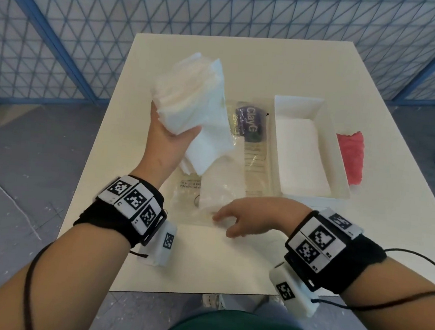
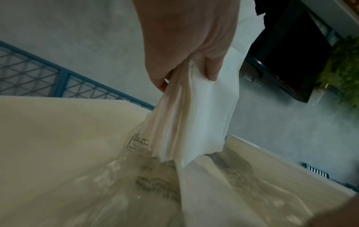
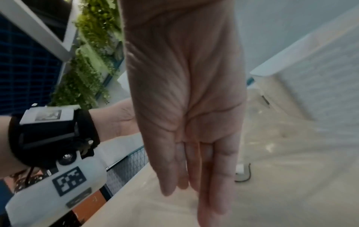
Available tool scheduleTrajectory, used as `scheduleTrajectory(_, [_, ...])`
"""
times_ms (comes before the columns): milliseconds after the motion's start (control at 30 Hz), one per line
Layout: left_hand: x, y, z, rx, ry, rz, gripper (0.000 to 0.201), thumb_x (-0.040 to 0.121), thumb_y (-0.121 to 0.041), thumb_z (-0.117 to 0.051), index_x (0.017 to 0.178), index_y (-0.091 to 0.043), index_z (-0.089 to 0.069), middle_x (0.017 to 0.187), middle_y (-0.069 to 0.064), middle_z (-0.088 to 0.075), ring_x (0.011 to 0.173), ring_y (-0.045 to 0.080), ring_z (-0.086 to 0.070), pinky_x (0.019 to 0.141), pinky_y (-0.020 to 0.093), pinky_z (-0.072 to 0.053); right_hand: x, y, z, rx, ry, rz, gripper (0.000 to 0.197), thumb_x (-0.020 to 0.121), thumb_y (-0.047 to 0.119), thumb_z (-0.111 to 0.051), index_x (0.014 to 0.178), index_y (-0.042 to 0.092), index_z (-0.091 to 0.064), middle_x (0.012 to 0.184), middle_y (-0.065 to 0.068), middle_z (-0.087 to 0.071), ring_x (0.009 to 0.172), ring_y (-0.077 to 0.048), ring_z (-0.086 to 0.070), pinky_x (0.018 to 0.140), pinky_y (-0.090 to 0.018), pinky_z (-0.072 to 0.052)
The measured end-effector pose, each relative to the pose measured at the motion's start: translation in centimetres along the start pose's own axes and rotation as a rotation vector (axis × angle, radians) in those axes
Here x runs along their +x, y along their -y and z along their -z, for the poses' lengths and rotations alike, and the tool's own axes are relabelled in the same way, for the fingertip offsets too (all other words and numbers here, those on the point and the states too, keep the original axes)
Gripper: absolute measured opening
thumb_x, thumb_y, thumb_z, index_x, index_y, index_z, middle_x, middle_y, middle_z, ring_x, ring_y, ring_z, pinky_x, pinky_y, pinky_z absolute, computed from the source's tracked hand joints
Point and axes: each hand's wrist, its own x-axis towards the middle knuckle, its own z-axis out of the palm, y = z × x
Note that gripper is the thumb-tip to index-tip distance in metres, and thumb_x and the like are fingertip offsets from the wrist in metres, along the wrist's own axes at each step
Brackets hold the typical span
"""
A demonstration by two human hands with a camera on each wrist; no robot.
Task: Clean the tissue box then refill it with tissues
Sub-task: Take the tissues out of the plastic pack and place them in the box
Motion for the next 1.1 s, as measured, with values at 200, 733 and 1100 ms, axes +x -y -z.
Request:
scheduleTrajectory(200, [-0.1,1.2,0.5,0.122,-0.046,-0.006,0.061,0.08,-0.004,-0.071,0.114,-0.034,-0.03,0.102,-0.025,-0.047,0.09,-0.016,-0.049,0.07,0.0,-0.044,1.9,-0.6,-0.8,-0.181,-0.441,0.089,0.055,0.094,-0.001,-0.043,0.146,0.014,-0.033,0.152,-0.002,-0.031,0.132,-0.025,-0.042,0.106,-0.039,-0.04])
scheduleTrajectory(733, [-0.3,1.0,0.9,0.153,-0.048,0.083,0.059,0.081,-0.007,-0.071,0.12,-0.031,-0.032,0.102,-0.026,-0.048,0.09,-0.016,-0.048,0.079,0.011,-0.041,4.7,-1.9,-1.9,-0.385,-0.769,-0.154,0.076,0.082,-0.004,-0.055,0.148,0.009,-0.019,0.151,-0.015,-0.025,0.134,-0.036,-0.031,0.104,-0.041,-0.035])
scheduleTrajectory(1100, [-0.5,1.0,1.0,0.111,-0.071,0.13,0.062,0.081,-0.006,-0.071,0.127,-0.025,-0.034,0.102,-0.025,-0.048,0.09,-0.013,-0.049,0.081,0.015,-0.042,6.0,-2.4,0.0,0.351,-0.754,-0.293,0.037,0.101,0.014,-0.032,0.137,0.016,-0.041,0.13,-0.016,-0.048,0.119,-0.032,-0.045,0.102,-0.038,-0.038])
